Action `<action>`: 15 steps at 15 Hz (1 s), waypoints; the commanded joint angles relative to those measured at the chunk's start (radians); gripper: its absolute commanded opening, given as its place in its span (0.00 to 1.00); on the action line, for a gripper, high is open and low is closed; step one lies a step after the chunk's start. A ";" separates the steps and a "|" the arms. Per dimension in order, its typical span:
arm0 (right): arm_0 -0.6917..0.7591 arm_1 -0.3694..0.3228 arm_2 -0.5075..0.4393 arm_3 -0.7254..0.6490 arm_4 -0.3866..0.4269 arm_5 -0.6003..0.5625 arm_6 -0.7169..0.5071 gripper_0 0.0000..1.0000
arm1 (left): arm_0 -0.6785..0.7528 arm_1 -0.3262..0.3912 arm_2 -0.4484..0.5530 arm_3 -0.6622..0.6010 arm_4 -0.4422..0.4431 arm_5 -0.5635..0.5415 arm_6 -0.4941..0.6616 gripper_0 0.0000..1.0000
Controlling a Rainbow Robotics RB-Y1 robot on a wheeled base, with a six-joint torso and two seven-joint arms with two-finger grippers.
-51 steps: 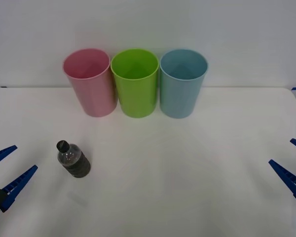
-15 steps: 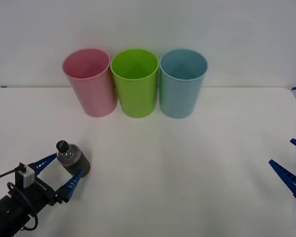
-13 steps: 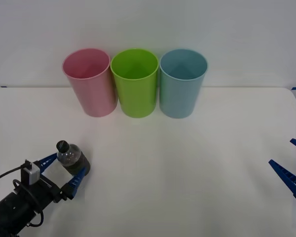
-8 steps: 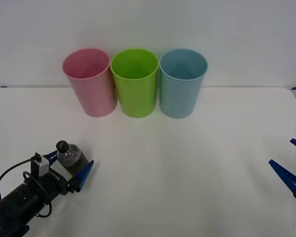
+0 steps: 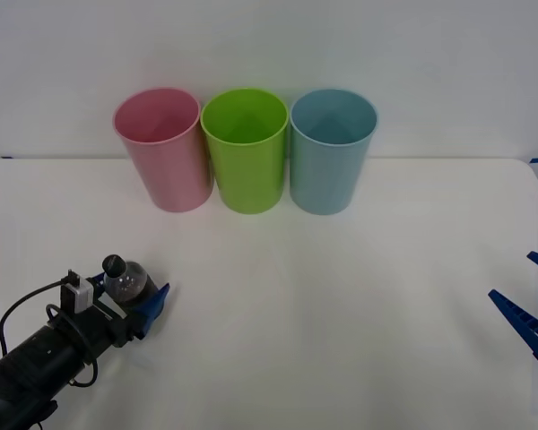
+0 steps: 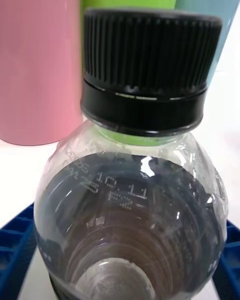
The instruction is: Grasp the object on the table and drop it into the matching bin: aluminum can to the light blue bin, PET bottle to the pink bin.
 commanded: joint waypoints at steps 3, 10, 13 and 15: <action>0.000 0.000 0.000 0.000 0.000 0.000 0.000 1.00 | -0.003 0.000 0.005 0.000 0.005 0.008 0.003 0.00; 0.000 0.000 0.000 0.000 0.000 0.000 0.000 1.00 | 0.020 0.074 0.034 -0.004 0.149 -0.041 0.015 0.00; 0.000 0.000 0.000 0.000 0.000 0.000 0.000 1.00 | 0.071 0.150 0.058 -0.020 0.280 -0.041 0.036 0.00; 0.000 0.000 0.000 0.000 0.000 0.000 0.000 1.00 | 0.113 0.193 0.103 -0.046 0.330 -0.040 0.058 0.00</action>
